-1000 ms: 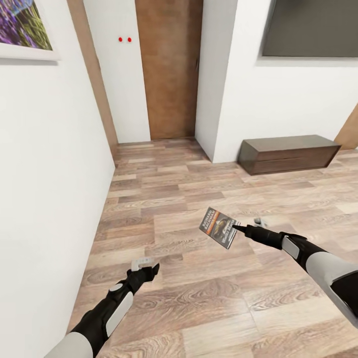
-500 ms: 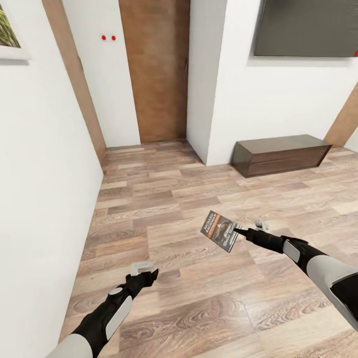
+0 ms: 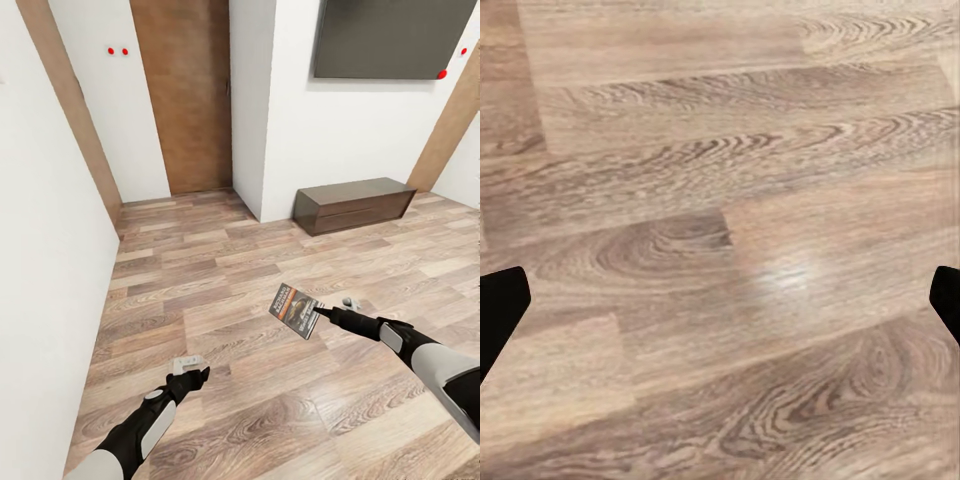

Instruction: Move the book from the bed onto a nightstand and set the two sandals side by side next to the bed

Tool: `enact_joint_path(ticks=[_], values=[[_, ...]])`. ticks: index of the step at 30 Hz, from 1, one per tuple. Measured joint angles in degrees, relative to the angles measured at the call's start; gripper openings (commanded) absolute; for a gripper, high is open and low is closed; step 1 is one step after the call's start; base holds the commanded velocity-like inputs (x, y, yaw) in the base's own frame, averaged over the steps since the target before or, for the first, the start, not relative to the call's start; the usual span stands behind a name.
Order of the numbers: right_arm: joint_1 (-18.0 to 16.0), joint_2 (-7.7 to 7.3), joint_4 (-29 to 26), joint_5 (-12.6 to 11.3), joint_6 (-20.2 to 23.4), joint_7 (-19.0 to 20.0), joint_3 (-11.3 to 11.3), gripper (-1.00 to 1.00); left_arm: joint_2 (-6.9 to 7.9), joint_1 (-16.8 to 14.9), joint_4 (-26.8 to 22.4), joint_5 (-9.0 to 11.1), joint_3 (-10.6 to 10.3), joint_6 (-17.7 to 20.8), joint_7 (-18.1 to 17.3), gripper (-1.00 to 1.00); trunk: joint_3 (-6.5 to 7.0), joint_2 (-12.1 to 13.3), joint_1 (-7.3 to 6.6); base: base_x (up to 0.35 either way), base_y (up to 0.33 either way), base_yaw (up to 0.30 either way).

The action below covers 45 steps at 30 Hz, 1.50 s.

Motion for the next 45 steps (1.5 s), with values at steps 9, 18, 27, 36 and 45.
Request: enact_joint_path(ticks=[9, 18, 27, 36, 45], values=[[0.0, 0.03, 0.0, 0.0, -0.1, 0.1, 0.1, -1.0, -0.21, 0.0, -0.1, -0.3, -0.6, 0.1, 0.1, 1.0, 0.0, 0.0, 0.0, 0.114, -0.075, -0.262], [0.0, 0.03, 0.0, 0.1, -0.1, 0.0, 0.3, -1.0, 0.09, 0.0, -0.2, -0.4, -0.4, -0.1, -0.3, 1.0, -0.71, -1.6, 0.87, 0.069, -0.047, -0.266], [0.0, 0.03, 0.0, 0.0, -0.1, 0.0, 0.0, -1.0, 0.02, 0.0, -0.2, -0.4, -0.5, 0.1, -0.5, 1.0, -2.33, -5.2, 2.85, 0.001, -0.001, -0.095], [0.1, 0.03, 0.1, 0.0, -0.1, 0.0, 0.0, -1.0, 0.1, 0.0, -0.2, -0.4, -0.6, 0.1, -0.5, 1.0, -2.33, -5.2, 2.85, 0.103, 0.053, -0.176], [1.0, 0.03, 0.0, 0.0, -0.3, 0.0, 0.0, -1.0, 0.03, 0.0, -0.1, -0.4, -0.7, 0.4, -0.5, 1.0, -2.33, -5.2, 2.85, 0.327, 0.012, -0.117]])
